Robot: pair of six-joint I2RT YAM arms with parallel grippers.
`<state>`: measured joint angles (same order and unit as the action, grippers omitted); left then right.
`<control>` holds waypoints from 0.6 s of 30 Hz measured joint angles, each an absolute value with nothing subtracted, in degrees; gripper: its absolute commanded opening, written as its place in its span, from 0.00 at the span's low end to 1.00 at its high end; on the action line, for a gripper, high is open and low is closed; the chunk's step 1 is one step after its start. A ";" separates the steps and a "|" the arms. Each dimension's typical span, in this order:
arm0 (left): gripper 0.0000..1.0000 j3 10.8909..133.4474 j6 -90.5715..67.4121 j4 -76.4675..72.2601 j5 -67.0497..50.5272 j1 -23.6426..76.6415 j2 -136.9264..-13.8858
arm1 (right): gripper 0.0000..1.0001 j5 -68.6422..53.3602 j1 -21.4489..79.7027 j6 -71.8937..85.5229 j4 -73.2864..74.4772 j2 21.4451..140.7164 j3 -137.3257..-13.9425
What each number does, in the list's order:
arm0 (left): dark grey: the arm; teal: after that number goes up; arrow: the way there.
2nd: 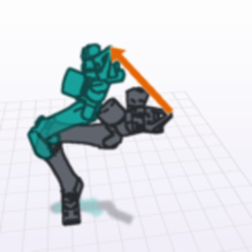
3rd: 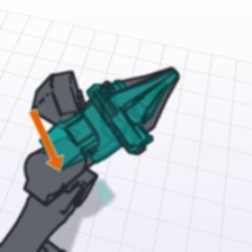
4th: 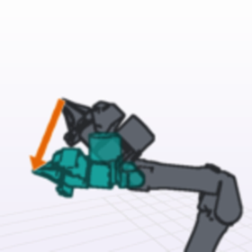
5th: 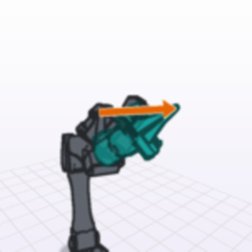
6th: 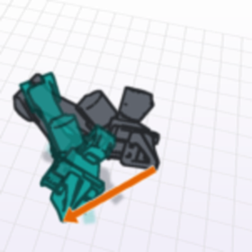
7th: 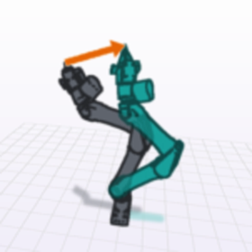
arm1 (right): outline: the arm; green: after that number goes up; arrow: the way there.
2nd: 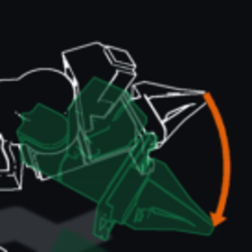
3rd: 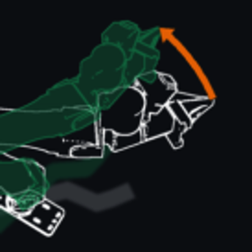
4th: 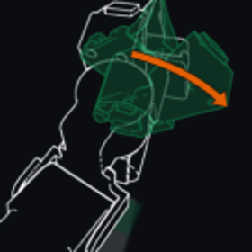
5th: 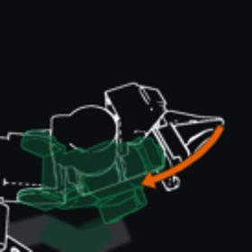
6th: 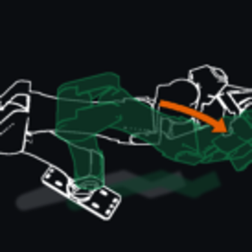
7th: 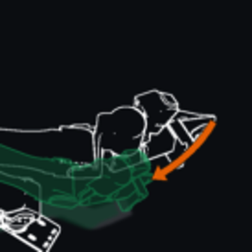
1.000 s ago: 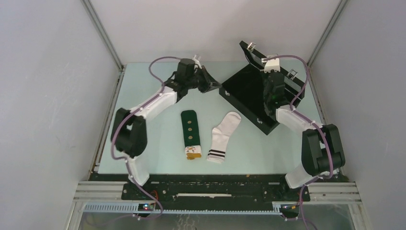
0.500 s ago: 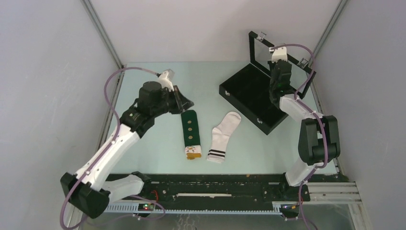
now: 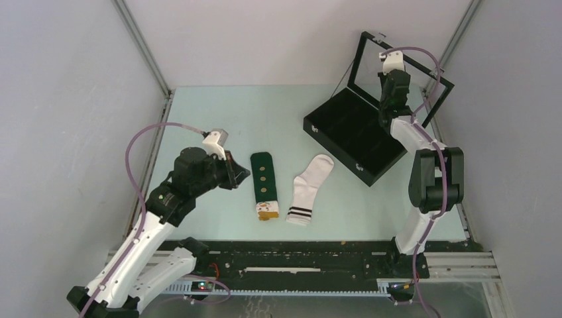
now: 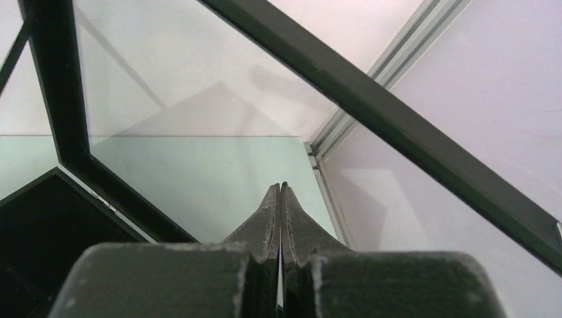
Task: Roll the socks
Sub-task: Open the storage box at the center of the board.
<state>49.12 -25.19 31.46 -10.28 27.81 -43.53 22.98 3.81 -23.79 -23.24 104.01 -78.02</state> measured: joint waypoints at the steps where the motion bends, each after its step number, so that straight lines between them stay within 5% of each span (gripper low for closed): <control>1: 0.00 48.62 -25.02 31.83 -10.22 27.83 -42.87 | 0.00 22.92 3.70 -23.81 -22.85 104.64 -78.91; 18: 0.00 45.54 -24.99 34.04 -10.57 27.83 -40.07 | 0.00 21.12 3.49 -23.11 -17.61 107.57 -81.97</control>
